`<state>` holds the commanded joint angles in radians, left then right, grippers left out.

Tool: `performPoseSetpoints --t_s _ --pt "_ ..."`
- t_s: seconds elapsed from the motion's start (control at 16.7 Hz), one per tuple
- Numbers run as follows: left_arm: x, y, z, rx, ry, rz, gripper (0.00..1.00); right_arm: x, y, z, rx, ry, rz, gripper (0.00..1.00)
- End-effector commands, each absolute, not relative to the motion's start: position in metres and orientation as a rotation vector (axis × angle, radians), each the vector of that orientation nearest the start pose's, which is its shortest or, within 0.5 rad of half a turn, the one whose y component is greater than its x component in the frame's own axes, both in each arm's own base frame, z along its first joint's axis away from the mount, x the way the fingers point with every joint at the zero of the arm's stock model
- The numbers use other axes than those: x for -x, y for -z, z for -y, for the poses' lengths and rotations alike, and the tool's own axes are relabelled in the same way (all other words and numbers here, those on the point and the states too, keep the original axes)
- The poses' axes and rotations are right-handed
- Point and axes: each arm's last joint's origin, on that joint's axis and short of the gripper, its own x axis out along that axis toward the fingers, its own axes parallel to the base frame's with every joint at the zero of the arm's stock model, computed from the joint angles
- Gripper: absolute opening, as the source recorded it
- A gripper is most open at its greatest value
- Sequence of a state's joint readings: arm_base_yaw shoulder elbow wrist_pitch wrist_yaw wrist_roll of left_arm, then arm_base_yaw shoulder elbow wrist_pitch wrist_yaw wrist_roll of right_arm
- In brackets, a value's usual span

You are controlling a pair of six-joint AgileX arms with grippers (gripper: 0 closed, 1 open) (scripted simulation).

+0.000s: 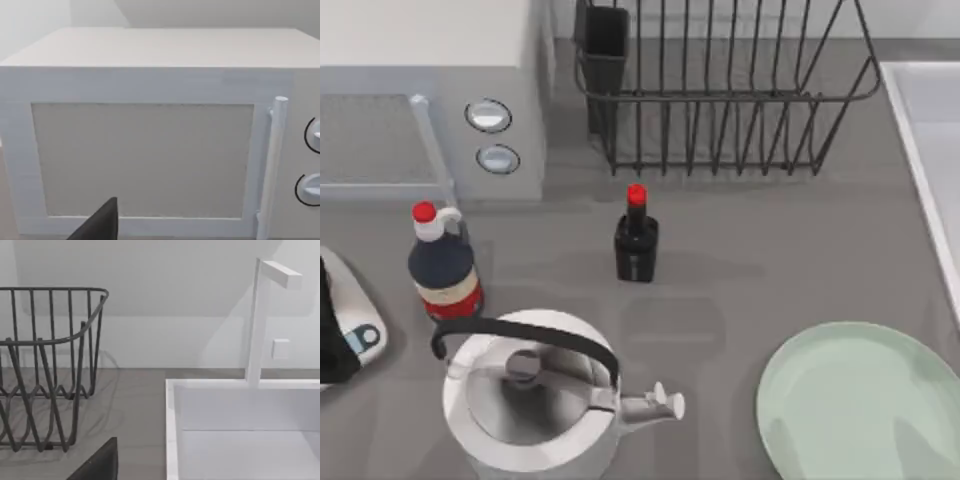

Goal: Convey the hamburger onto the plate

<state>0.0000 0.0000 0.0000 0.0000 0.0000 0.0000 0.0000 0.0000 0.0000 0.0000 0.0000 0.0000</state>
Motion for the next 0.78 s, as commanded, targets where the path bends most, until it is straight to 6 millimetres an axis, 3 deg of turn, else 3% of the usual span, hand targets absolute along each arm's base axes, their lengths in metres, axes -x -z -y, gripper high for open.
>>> performPoseSetpoints --t_s 0.36,0.78 --pt "-0.106 -0.16 0.001 0.0 0.0 0.0 1.0 -0.108 -0.167 0.002 0.037 0.01 -0.135 1.0" --pt "-0.106 -0.16 0.001 0.0 0.0 0.0 1.0 -0.136 -0.181 0.008 0.15 -0.014 -0.772 1.0"
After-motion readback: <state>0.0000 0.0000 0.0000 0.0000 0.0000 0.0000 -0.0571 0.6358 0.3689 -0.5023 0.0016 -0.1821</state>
